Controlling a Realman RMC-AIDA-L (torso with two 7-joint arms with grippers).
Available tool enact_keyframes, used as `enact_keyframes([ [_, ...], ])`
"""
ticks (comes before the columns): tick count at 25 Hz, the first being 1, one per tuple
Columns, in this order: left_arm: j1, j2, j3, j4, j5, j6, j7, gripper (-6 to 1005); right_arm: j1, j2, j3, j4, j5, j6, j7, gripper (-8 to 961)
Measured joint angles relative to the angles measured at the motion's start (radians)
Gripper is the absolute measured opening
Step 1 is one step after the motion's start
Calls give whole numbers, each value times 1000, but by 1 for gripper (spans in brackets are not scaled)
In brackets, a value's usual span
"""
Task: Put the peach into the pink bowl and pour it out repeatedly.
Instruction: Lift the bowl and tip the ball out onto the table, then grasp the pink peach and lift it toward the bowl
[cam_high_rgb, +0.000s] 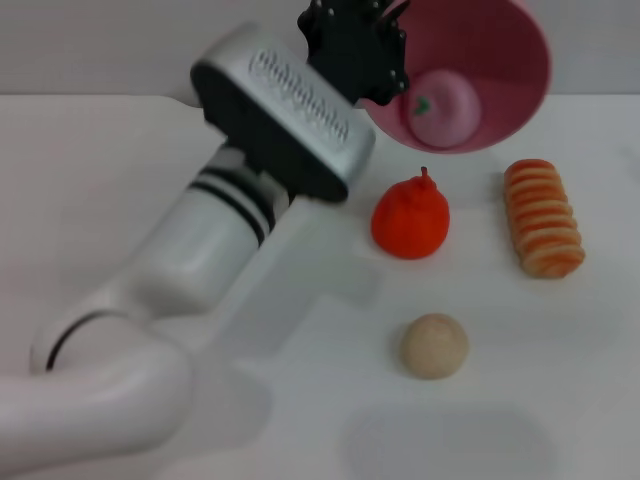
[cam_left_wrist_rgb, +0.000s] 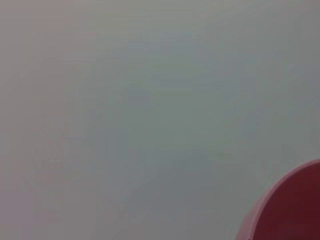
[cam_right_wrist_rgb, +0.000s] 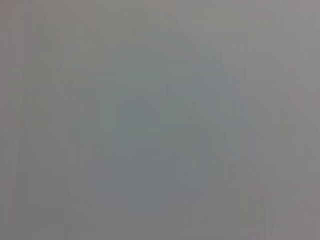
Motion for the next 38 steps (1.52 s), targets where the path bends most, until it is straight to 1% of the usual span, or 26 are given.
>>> enact_keyframes([
  [3, 19, 1, 61, -9, 17, -110, -6, 43, 6, -1, 8, -1, -3, 0, 6, 464],
  [8, 49, 2, 108, -16, 64, -217, -23, 43, 21, -2, 10, -1, -8, 3, 7, 461],
  [24, 47, 3, 107, -25, 64, -205, -25, 43, 49, -4, 2, 19, -30, 3, 7, 453],
  [26, 44, 6, 74, -19, 64, -170, -64, 43, 51, -4, 2, 22, -41, 1, 7, 452],
  [28, 43, 9, 28, -3, 64, -122, -84, 43, 52, -3, 1, 24, -56, 0, 7, 451],
  [31, 41, 10, -114, 54, 56, 75, -93, 43, 54, -3, -12, 26, -82, -1, 8, 450],
  [33, 40, 10, -189, 85, 51, 194, -104, 43, 54, -3, -28, 24, -105, -1, 12, 449],
  [34, 33, 9, -264, 112, 48, 313, -118, 43, 55, -3, -36, 23, -118, -2, 14, 448],
  [36, 10, 10, -383, 141, 41, 519, -143, 43, 60, -3, -48, 20, -157, -3, 20, 447],
  [37, 10, 10, -383, 141, 41, 519, -143, 43, 64, -4, -49, 19, -176, -3, 26, 446],
  [38, -39, 12, -545, 150, 37, 754, -161, 43, 71, -5, -51, 16, -203, -5, 35, 446],
])
